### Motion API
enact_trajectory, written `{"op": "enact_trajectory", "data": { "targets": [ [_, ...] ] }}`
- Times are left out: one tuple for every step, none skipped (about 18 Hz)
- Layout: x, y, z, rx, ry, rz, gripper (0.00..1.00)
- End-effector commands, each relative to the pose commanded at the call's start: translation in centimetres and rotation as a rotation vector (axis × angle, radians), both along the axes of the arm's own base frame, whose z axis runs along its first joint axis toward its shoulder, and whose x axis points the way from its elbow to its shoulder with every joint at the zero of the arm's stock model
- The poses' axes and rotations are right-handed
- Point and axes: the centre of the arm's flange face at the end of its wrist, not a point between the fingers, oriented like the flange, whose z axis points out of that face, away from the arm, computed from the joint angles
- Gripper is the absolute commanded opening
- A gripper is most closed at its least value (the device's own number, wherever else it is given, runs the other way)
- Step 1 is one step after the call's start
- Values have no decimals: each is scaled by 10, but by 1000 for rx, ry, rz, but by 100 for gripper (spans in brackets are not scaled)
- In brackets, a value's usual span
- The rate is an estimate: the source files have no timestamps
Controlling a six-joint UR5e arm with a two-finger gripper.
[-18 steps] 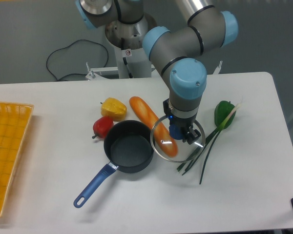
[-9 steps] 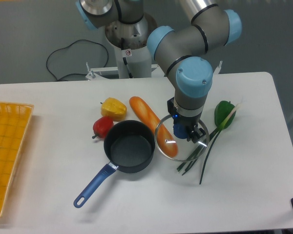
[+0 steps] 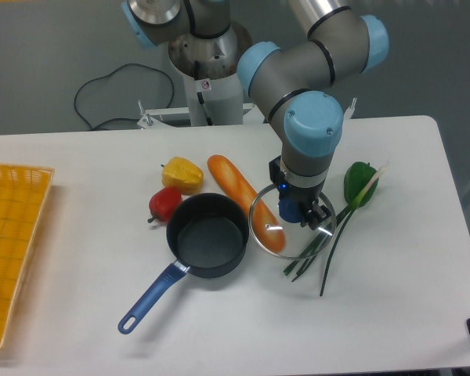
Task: Open the lid
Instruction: 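Hold the lid beside the saucepan near the chives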
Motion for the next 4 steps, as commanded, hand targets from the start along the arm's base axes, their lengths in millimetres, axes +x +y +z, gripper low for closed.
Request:
{"op": "enact_trajectory", "data": {
  "targets": [
    [0, 0, 1, 1, 1, 0, 66],
    [1, 0, 1, 3, 2, 0, 66],
    [1, 0, 1, 2, 0, 0, 66],
    [1, 0, 1, 3, 2, 2, 66]
  ]
}}
